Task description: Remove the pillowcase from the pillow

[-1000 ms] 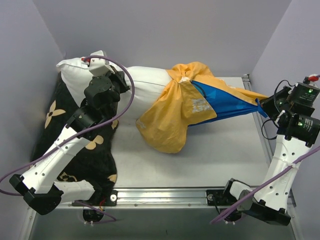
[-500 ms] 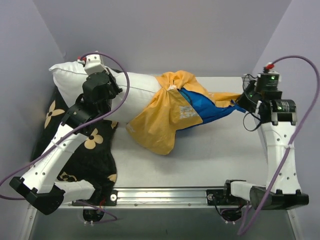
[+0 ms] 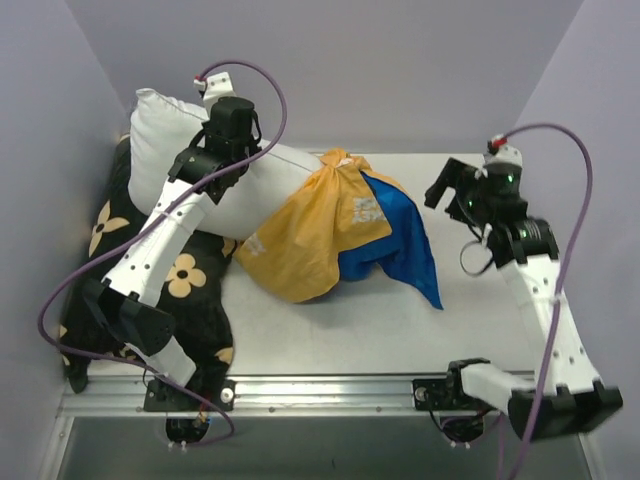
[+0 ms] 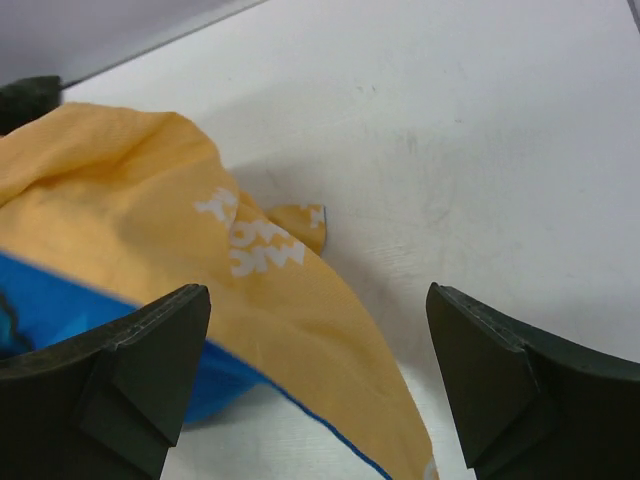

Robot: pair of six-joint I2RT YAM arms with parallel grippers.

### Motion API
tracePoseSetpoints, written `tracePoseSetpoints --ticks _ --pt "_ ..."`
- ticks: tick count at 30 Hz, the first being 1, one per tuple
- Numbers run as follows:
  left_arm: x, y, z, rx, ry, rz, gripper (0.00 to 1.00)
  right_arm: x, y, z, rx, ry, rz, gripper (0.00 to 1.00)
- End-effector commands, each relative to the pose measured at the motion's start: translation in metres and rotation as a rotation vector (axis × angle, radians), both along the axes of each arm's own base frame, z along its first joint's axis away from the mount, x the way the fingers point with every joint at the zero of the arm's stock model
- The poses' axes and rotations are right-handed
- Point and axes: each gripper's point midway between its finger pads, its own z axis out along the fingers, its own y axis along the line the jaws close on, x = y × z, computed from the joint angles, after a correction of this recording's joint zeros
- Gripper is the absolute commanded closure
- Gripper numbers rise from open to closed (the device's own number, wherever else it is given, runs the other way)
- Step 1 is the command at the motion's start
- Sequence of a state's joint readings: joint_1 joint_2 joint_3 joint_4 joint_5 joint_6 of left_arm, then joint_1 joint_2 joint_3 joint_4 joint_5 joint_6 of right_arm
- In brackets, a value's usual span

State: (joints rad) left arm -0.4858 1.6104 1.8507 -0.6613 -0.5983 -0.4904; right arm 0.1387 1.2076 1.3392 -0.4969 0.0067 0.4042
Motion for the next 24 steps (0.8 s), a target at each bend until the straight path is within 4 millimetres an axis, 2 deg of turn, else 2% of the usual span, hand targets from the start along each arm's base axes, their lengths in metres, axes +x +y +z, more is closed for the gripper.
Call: tracePoseSetpoints --ticks 1,2,3,4,6,7,8,9,10,12,13,15,16,17,18,19,20,21,22,24 --pt "0.02 0.01 0.036 -0.043 -0.082 0.043 1.0 -0.025 0.024 0.032 0.115 -0.191 0.092 0.05" --pt "0.023 0.008 0.032 -0.04 -0.072 0.041 1.0 -0.031 0.033 0.025 0.15 -0.184 0.111 0.05" --pt "0.03 0.006 0.025 -0.034 -0.058 0.044 1.0 -0.038 0.045 -0.001 0.153 -0.145 0.138 0.05" --pt "0.032 0.006 0.023 -0.036 -0.056 0.045 1.0 -0.049 0.062 -0.007 0.128 -0.148 0.177 0.05" --pt "0.039 0.002 0.012 -0.034 -0.031 0.037 1.0 -0.057 0.086 -0.029 0.096 -0.127 0.223 0.05" --pt "0.042 0.003 0.009 -0.034 -0.027 0.041 1.0 -0.068 0.109 -0.054 0.069 -0.081 0.285 0.05" --pt "0.044 0.003 0.008 -0.029 -0.026 0.041 1.0 -0.07 0.114 -0.068 0.043 -0.067 0.284 0.05" --pt "0.047 0.002 0.003 -0.026 -0.014 0.035 1.0 -0.068 0.126 -0.072 0.05 -0.087 0.299 0.05" --pt "0.049 0.004 0.002 -0.024 -0.01 0.038 1.0 -0.076 0.143 -0.096 0.021 -0.044 0.35 0.05" --pt "0.051 0.006 0.0 -0.019 -0.005 0.042 1.0 -0.066 0.159 -0.101 0.019 -0.088 0.353 0.04" --pt "0.051 0.007 -0.001 -0.021 -0.005 0.042 1.0 -0.059 0.163 -0.119 -0.009 -0.068 0.351 0.02" --pt "0.049 0.009 0.001 -0.024 -0.007 0.043 1.0 -0.037 0.173 -0.113 0.007 -0.143 0.332 0.0" --pt "0.049 0.009 0.001 -0.023 -0.007 0.037 1.0 -0.029 0.177 -0.126 -0.014 -0.131 0.333 0.0" --pt "0.049 0.01 0.001 -0.021 -0.006 0.036 1.0 -0.016 0.183 -0.119 0.016 -0.172 0.319 0.0" --pt "0.048 0.01 0.001 -0.018 -0.006 0.034 1.0 -0.009 0.187 -0.122 0.024 -0.167 0.318 0.0" --pt "0.048 0.011 0.001 -0.016 -0.004 0.035 1.0 -0.006 0.195 -0.134 0.027 -0.139 0.337 0.0" --pt "0.047 0.012 0.001 -0.015 -0.006 0.035 1.0 -0.002 0.2 -0.135 0.046 -0.135 0.336 0.02" --pt "0.047 0.014 0.001 -0.014 -0.005 0.036 1.0 -0.001 0.207 -0.133 0.058 -0.131 0.34 0.07" --pt "0.047 0.015 0.0 -0.01 -0.001 0.035 1.0 -0.001 0.209 -0.141 0.049 -0.114 0.333 0.11" --pt "0.047 0.02 0.002 -0.011 -0.004 0.039 1.0 -0.005 0.206 -0.152 0.05 -0.094 0.302 0.27"
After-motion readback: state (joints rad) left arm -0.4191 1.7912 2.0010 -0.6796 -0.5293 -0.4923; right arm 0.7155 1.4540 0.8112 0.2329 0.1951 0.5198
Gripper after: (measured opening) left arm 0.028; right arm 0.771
